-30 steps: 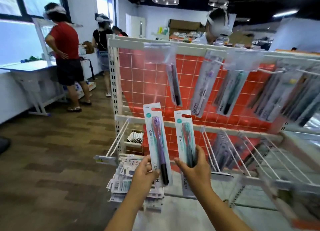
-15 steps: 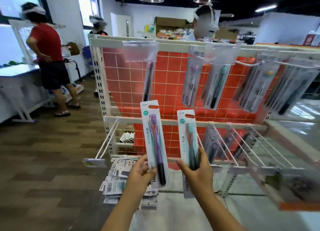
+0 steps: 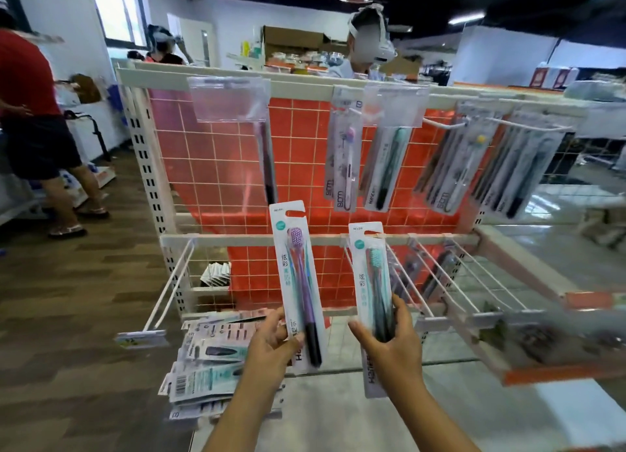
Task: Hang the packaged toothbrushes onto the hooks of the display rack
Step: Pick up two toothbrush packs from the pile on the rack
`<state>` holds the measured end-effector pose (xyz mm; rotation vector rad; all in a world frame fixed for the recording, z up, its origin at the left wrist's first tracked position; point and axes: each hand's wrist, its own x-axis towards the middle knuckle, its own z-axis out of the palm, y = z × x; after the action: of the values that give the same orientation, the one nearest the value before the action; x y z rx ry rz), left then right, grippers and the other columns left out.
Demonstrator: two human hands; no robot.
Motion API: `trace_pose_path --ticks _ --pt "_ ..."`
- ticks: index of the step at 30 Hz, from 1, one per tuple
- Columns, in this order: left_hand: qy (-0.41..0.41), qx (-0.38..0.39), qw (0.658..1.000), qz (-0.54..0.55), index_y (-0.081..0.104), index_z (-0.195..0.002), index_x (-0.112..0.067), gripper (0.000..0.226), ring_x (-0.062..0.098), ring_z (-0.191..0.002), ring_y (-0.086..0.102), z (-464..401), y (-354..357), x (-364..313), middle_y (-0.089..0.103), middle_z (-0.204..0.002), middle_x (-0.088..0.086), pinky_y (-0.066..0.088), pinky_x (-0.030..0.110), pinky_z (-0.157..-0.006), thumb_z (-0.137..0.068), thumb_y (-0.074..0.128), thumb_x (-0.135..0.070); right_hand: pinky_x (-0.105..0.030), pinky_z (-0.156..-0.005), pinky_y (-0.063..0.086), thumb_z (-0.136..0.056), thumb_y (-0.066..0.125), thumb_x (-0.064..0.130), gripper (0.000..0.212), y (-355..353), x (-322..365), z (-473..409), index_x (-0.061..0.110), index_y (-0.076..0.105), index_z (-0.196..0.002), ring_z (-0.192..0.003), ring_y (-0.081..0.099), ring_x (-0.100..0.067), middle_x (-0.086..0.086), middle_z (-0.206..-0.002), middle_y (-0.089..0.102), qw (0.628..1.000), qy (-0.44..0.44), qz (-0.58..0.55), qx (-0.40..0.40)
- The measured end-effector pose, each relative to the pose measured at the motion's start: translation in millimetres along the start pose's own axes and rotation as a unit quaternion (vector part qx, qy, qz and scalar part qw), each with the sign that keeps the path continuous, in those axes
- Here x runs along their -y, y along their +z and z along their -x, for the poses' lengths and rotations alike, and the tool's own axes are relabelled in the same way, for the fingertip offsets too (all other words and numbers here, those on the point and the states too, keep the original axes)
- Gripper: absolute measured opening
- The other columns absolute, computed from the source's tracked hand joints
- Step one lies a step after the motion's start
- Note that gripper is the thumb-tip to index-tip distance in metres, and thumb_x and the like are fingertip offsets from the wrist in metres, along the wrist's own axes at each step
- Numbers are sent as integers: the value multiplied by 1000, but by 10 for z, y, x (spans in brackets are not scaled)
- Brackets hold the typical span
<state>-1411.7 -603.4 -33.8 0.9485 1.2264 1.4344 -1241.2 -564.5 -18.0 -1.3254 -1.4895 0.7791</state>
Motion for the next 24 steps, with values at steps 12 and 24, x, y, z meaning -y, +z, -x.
trace_pose_path --ticks 12,24 --pt "-25 15 999 -24 53 -117 -28 41 20 -97 67 -92 280 -37 73 -100 4 54 34 -81 -88 57 1 -23 -90 50 -73 77 28 71 -162 -49 -124 22 38 -132 -98 52 1 28 -103 45 1000 -17 5 3" --pt "-33 18 998 -48 53 -119 -19 41 16 -88 69 -366 1145 -49 74 -92 2 53 28 -71 -86 57 6 -10 -82 48 -72 79 25 65 -828 -297 -609 34 36 -120 -93 52 11 29 -102 48 999 -13 -32 -8"
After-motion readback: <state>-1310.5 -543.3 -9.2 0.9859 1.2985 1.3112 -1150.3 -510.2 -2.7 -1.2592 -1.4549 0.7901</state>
